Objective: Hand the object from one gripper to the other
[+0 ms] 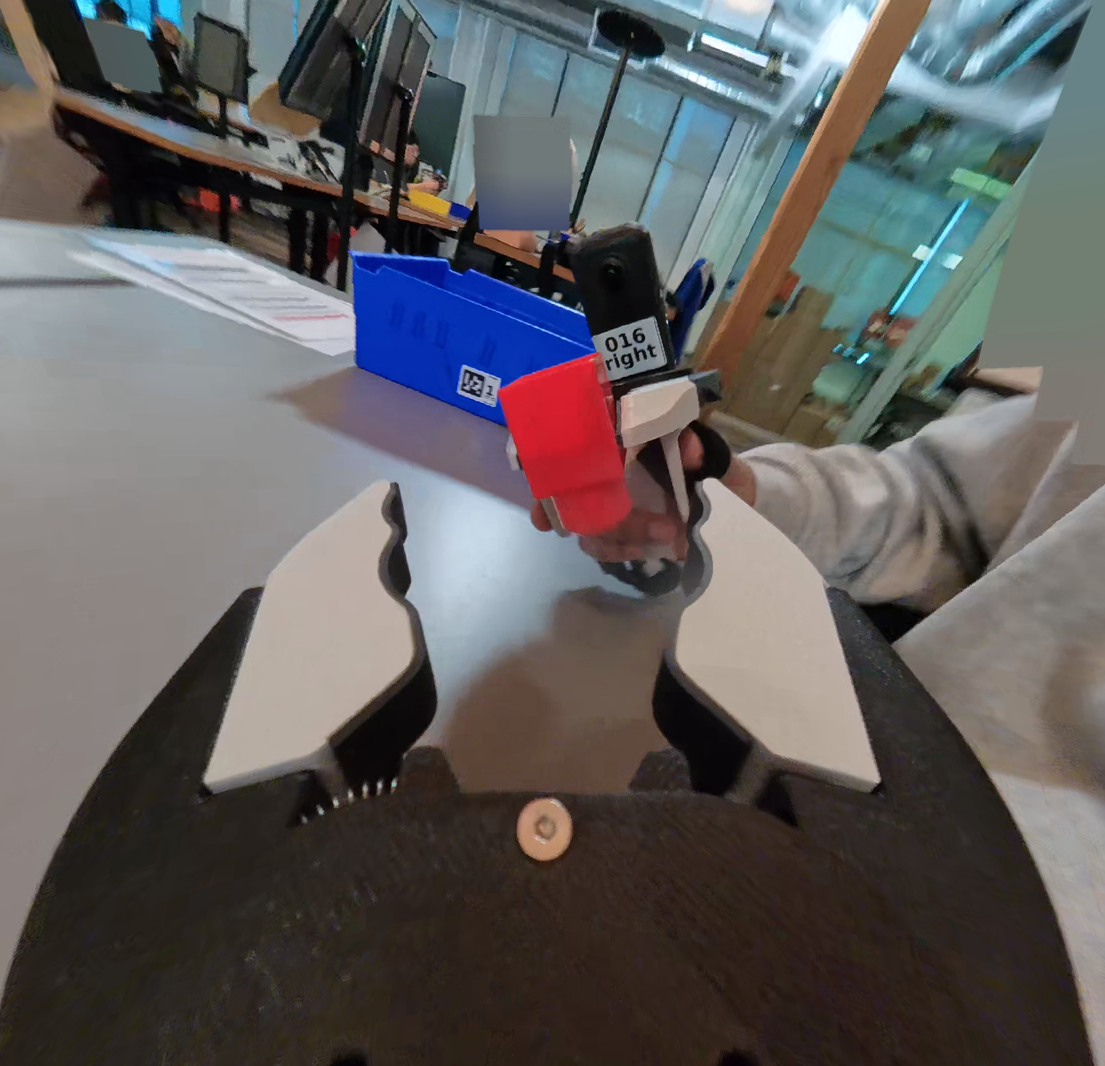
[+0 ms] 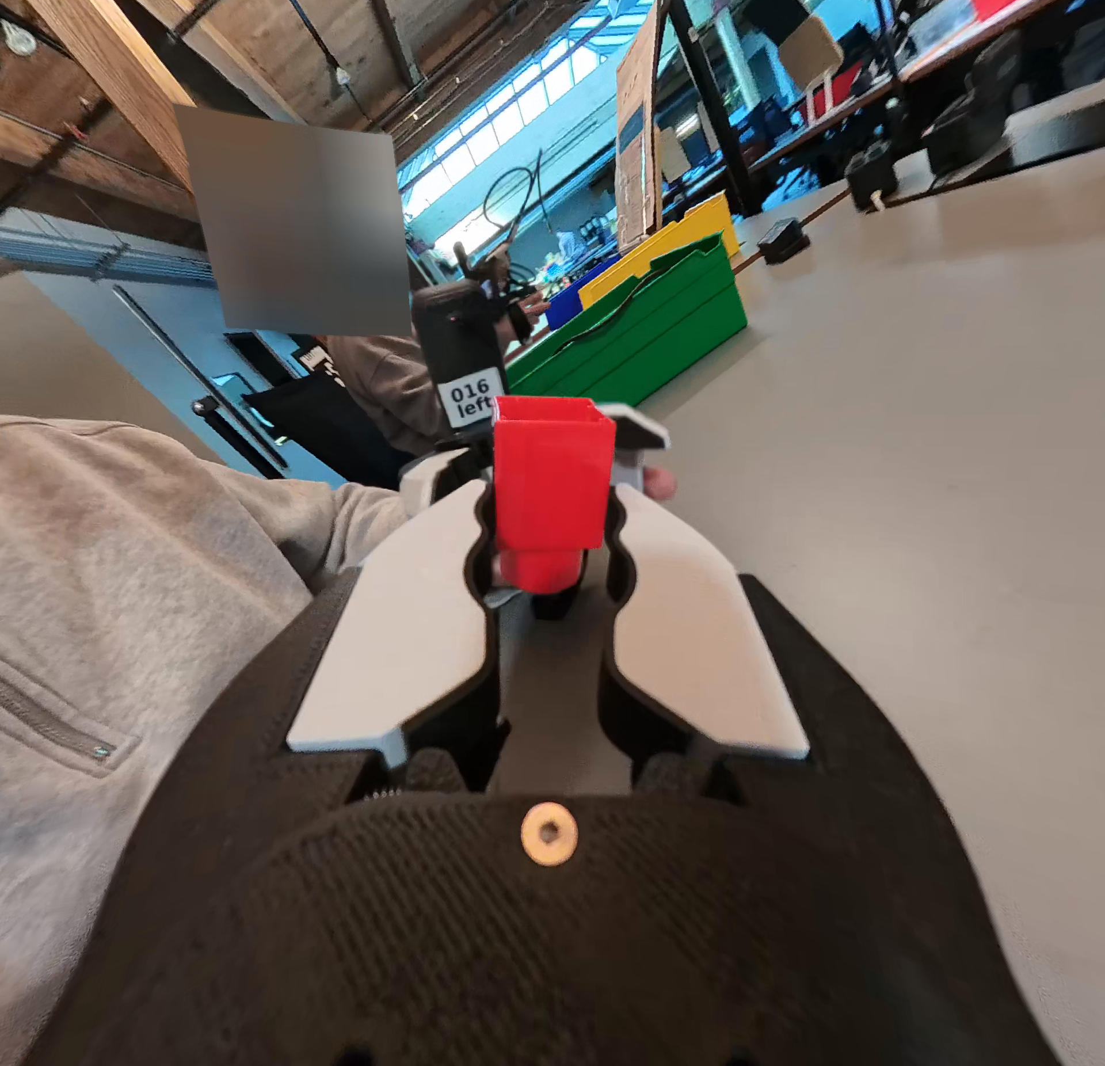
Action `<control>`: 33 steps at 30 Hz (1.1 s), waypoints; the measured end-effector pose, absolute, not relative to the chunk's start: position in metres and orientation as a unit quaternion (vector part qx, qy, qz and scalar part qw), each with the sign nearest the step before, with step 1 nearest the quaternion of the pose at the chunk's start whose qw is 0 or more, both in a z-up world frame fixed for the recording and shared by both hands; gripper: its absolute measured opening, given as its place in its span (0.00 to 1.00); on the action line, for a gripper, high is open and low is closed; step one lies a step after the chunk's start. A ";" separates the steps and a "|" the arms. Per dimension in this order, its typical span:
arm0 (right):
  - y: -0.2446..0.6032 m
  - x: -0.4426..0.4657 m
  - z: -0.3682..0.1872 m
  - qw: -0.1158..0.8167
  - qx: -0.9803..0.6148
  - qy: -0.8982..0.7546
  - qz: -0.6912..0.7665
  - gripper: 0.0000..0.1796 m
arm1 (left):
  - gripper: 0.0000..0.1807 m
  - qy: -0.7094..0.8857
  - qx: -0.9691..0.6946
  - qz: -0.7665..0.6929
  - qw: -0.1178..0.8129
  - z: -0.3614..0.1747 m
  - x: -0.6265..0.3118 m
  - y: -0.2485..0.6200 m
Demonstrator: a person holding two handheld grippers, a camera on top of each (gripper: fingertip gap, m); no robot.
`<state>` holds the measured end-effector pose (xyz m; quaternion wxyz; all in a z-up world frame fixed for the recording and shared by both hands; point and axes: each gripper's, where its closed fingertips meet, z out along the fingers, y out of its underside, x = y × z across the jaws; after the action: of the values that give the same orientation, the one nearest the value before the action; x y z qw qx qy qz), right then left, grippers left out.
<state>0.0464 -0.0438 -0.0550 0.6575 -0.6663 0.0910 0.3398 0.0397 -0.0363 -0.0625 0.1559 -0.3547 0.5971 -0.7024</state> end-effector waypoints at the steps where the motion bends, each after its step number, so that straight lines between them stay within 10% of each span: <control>1: -0.044 0.045 -0.056 0.649 -0.666 0.096 0.355 0.20 | 0.52 0.612 -0.337 -0.690 0.187 -0.061 0.039 -0.037; 9: -0.041 0.020 -0.071 0.541 -0.653 0.132 0.513 0.20 | 0.52 0.732 -0.165 -0.539 0.383 -0.073 0.024 -0.062; 18: -0.042 0.012 -0.071 0.504 -0.620 0.143 0.584 0.20 | 0.39 0.743 -0.156 -0.521 0.389 -0.075 0.023 -0.062; 25: -0.035 0.040 -0.073 0.577 -0.629 0.179 0.490 0.43 | 0.38 0.730 -0.217 -0.528 0.376 -0.075 0.034 -0.048; 33: -0.036 0.061 -0.078 0.610 -0.751 0.131 0.215 0.39 | 0.39 0.789 -0.269 -0.357 0.422 -0.105 0.049 -0.030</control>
<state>0.0610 -0.0359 -0.0777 0.6100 -0.7514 0.1312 0.2147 0.0488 -0.0303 -0.1051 0.4216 -0.2687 0.7889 -0.3573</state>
